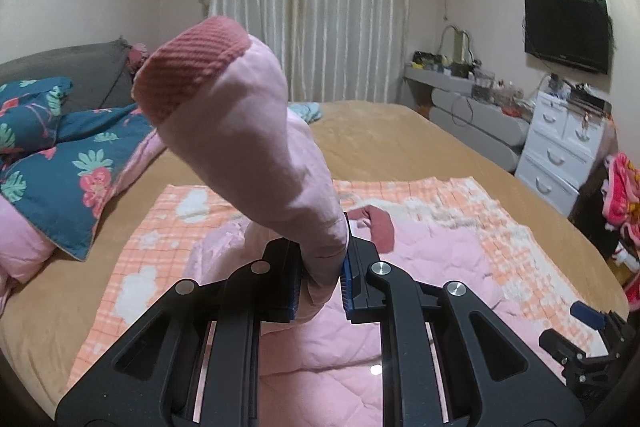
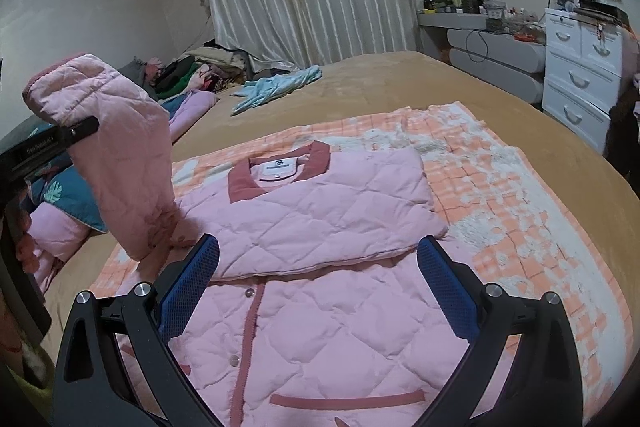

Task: Fold large clothes
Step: 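Lay the sleeve across the jacket front and open the left tool, then grasp the ribbed cuff of the folded sleeve with the right tool, straighten it, release, then move both open tools back over the jacket toward its hem, then lower both tools to the ribbed hem of the jacket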

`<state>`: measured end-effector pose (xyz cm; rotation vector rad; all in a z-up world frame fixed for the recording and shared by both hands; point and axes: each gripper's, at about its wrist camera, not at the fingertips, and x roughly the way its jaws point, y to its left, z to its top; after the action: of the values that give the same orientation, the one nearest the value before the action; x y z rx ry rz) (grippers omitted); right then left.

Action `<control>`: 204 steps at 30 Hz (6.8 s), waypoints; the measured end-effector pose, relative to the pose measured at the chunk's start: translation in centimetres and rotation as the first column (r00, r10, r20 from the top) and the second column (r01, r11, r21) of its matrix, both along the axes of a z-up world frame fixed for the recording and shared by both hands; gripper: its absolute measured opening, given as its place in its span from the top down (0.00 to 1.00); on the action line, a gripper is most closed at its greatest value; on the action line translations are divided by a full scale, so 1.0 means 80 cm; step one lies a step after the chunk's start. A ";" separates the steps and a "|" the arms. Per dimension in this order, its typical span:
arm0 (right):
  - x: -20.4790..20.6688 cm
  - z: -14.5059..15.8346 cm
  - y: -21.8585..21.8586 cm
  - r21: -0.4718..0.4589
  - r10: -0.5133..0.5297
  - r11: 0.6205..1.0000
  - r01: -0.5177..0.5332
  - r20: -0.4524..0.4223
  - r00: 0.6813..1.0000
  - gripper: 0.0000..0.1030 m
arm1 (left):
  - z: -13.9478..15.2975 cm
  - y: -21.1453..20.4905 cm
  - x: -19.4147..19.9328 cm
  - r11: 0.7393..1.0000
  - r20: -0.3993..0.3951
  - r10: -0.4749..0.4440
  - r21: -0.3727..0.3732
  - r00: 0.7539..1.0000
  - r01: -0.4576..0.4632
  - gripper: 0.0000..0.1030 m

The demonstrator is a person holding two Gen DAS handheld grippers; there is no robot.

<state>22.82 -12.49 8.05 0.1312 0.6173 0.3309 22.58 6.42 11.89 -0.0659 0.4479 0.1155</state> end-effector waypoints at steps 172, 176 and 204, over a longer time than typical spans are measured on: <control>-0.012 0.003 -0.035 -0.040 0.094 0.995 -0.095 -0.023 0.995 0.04 | -0.086 0.024 -0.041 0.972 -0.299 -0.079 -0.237 0.951 0.006 0.08; -0.029 0.012 -0.039 -0.043 0.085 0.995 -0.086 -0.004 0.996 0.04 | -0.083 0.025 -0.058 0.975 -0.291 -0.068 -0.223 0.954 0.001 0.08; -0.101 0.013 -0.041 -0.107 0.118 0.987 -0.116 0.005 0.993 0.04 | -0.107 0.040 -0.158 0.986 -0.292 -0.013 -0.164 0.956 -0.037 0.08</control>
<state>14.75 -15.78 9.13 -0.0097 0.6311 0.4109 9.96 9.62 3.31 -0.2195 0.7536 0.0992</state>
